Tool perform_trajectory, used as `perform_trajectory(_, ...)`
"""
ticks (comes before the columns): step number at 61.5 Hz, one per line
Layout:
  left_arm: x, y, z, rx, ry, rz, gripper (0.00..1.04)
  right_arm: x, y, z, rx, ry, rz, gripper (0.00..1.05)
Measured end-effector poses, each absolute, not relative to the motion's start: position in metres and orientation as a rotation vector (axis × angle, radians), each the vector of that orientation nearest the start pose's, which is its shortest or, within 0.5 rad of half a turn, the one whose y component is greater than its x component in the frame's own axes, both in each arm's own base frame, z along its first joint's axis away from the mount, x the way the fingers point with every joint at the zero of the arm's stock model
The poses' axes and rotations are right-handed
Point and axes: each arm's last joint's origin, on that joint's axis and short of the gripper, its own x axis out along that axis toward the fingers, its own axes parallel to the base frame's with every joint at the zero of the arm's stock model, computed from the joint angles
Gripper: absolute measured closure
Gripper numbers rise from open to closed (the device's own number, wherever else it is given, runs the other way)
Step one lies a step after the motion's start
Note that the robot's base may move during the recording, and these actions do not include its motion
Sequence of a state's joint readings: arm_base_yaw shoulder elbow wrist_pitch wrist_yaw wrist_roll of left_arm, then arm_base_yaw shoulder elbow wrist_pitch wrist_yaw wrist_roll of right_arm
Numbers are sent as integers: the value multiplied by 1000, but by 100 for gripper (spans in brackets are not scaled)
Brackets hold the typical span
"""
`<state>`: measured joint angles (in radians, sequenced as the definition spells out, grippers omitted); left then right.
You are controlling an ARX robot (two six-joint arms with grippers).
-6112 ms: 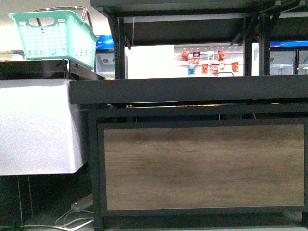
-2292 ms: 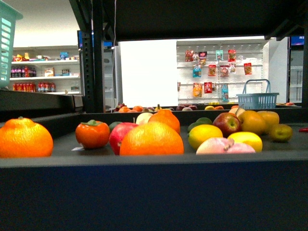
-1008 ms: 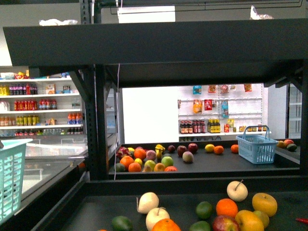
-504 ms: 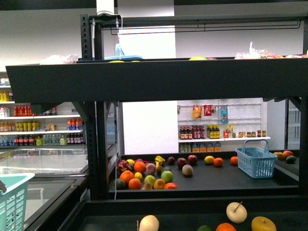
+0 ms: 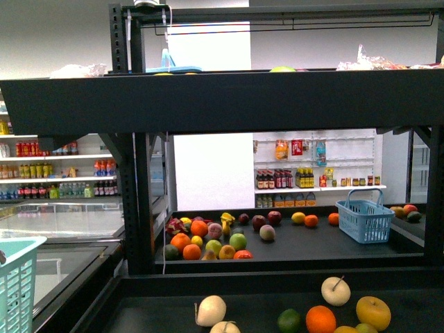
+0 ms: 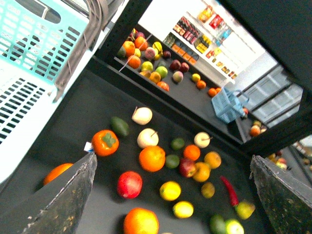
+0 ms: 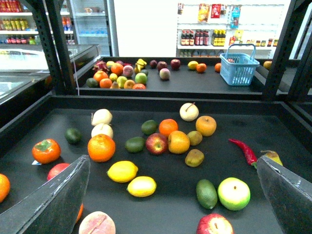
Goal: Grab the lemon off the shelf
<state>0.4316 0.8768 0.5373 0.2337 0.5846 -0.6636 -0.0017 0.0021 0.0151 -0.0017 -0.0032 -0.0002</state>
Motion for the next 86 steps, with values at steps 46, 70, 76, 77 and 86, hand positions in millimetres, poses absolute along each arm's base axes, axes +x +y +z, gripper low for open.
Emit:
perform_trajectory(46,323,181,264,-1319,148,7,8,97,0,168,0,-11,2,2)
perform_trajectory(70,369,185,263,-1388,125,-63,8,97,0,168,0,-11,2,2)
perform_trajectory(76,378,189,265,-1386,115,-66,8,97,0,168,0,-11,2,2)
perform_trajectory(77,379,189,265,-1386,115,-66,8,97,0,168,0,-11,2,2)
perform_trajectory(86,389,195,267,-1383,114,-55,8,97,0,168,0,-11,2,2)
